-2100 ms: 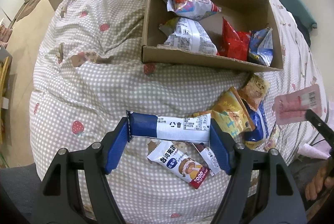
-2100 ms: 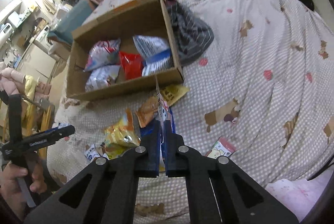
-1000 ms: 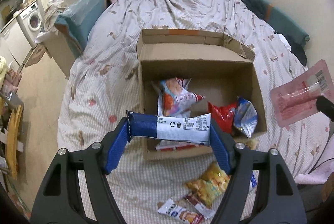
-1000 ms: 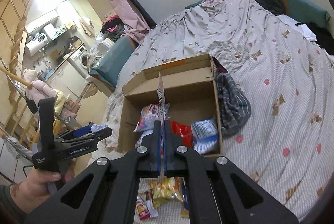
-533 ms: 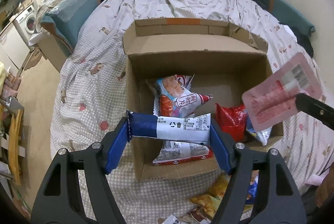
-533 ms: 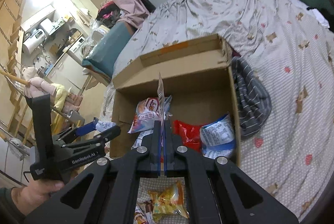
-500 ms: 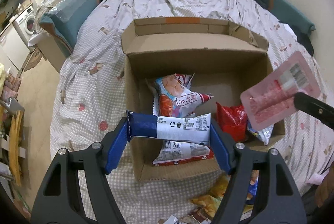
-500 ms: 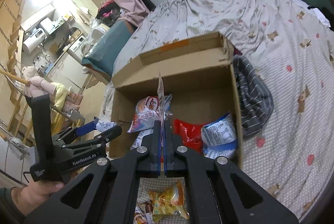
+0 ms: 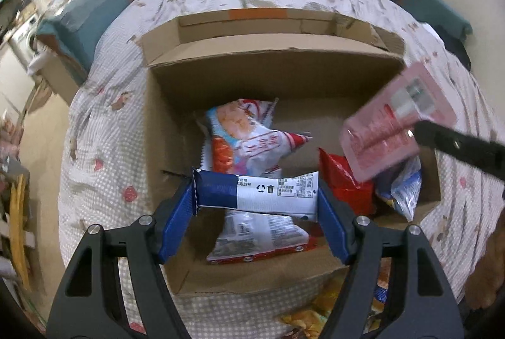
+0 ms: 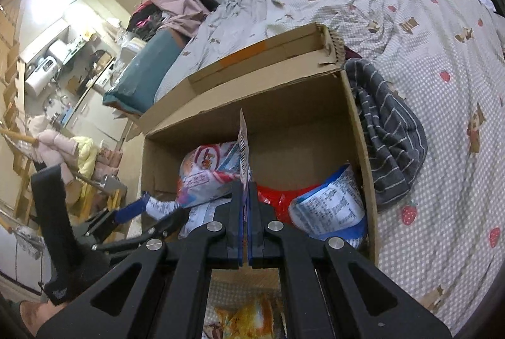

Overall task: Organize snacks
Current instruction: 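Carry the bar and pouch into the box and open both tools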

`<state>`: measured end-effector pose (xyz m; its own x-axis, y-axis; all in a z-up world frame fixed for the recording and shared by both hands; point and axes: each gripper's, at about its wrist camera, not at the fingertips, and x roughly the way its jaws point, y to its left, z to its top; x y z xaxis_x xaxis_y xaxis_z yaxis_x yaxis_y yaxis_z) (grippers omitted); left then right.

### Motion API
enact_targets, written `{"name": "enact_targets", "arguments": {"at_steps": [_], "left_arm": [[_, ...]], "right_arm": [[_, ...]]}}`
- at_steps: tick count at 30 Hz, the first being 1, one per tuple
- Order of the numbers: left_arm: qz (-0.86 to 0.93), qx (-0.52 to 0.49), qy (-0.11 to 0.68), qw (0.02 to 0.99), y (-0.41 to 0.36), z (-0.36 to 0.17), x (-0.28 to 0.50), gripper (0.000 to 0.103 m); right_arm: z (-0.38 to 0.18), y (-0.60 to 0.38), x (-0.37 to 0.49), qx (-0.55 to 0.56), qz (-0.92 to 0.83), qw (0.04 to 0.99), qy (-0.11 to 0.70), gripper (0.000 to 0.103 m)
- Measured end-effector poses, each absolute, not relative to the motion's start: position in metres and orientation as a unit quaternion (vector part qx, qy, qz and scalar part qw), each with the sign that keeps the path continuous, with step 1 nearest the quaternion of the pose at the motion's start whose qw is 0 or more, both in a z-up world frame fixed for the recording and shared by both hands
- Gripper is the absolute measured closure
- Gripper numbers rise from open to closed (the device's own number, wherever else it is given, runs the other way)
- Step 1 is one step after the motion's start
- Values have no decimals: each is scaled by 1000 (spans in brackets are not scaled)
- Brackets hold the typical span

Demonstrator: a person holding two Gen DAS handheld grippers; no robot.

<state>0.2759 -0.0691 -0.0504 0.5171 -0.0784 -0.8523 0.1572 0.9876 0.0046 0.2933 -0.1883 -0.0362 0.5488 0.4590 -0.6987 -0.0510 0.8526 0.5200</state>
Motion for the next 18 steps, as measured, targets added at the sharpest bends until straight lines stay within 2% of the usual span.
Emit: {"name": "enact_targets", "arguments": {"at_steps": [4, 18], "left_arm": [[-80, 62, 479, 872, -80, -52, 270, 32], [-97, 14, 483, 870, -71, -50, 270, 30]], "right_arm": [[-44, -196, 298, 246, 142, 845, 452, 101], [-39, -187, 296, 209, 135, 854, 458, 96]]}}
